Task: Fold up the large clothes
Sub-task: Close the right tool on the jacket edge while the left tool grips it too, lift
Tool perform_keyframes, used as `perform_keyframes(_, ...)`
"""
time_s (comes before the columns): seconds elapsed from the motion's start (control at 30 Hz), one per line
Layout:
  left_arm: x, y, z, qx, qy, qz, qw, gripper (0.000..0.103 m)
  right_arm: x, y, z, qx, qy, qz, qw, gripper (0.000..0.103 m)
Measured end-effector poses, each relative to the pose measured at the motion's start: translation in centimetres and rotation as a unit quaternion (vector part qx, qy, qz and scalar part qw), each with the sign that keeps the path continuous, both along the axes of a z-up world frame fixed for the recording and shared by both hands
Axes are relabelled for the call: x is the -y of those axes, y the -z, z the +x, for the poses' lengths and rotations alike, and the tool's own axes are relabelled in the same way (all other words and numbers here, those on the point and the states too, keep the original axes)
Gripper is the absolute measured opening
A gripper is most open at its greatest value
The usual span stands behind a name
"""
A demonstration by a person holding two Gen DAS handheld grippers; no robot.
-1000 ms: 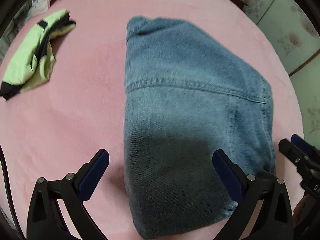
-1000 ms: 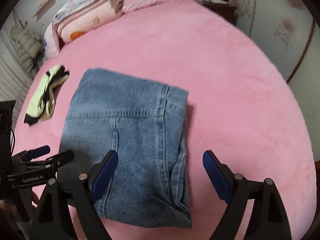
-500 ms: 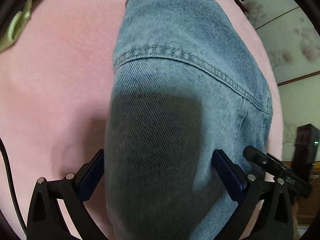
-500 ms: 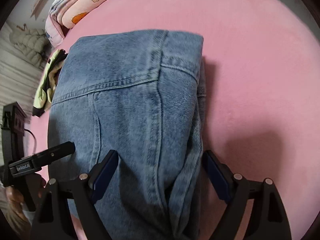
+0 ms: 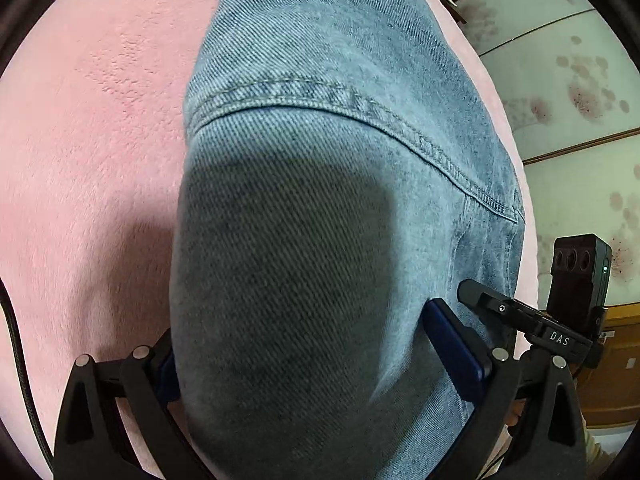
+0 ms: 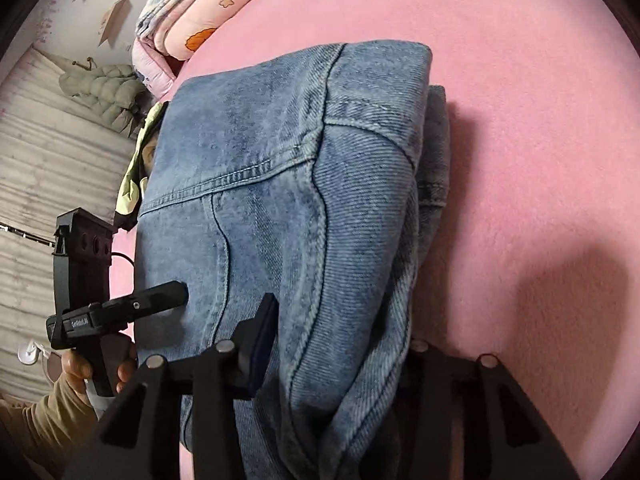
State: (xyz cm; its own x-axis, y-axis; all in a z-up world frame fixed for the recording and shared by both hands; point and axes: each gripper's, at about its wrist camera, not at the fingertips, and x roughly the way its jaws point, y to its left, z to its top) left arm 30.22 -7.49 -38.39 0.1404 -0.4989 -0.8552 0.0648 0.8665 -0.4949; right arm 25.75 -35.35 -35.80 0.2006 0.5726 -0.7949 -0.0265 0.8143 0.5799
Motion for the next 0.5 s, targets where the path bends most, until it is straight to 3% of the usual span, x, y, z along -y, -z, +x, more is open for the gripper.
perform_keyframes(0.1,0.6,0.0,0.3,0.005,0.002,0.016,0.9998,0.1,-0.2,0.4,0.2,-0.005,0.005,-0.006,1.0,0.047)
perform_keyframes(0.2,0.8,-0.6,0.1,0.016,0.0,0.032,0.9994,0.093,-0.9,0.0,0.2,-0.005,0.007,-0.028,1.0,0.045)
perform_keyframes(0.3,1.9,-1.8,-0.7,0.034,-0.001,0.05,0.9982,0.076,-2.2,-1.1,0.3,-0.002,0.004,-0.059,0.998,0.033)
perform_keyframes(0.33,2.1,-2.7,-1.2,0.039,-0.002,0.053,0.9978,0.065,-2.6,-1.8,0.2,0.001,0.003,-0.071,0.997,0.028)
perform_keyframes(0.37,2.0,-3.7,-1.6,0.046,-0.008,0.054,0.9975,0.054,-2.9,-2.6,0.0,0.007,0.003,-0.081,0.997,0.026)
perform_keyframes(0.43,1.3,-5.4,-1.8,0.058,-0.013,0.05,0.997,0.043,-3.5,-4.4,-0.8,0.024,0.001,-0.101,0.995,0.022)
perform_keyframes(0.5,0.9,-7.0,-3.0,0.069,-0.008,0.054,0.9961,0.041,-4.7,-6.6,-2.0,0.04,0.006,-0.117,0.992,0.021)
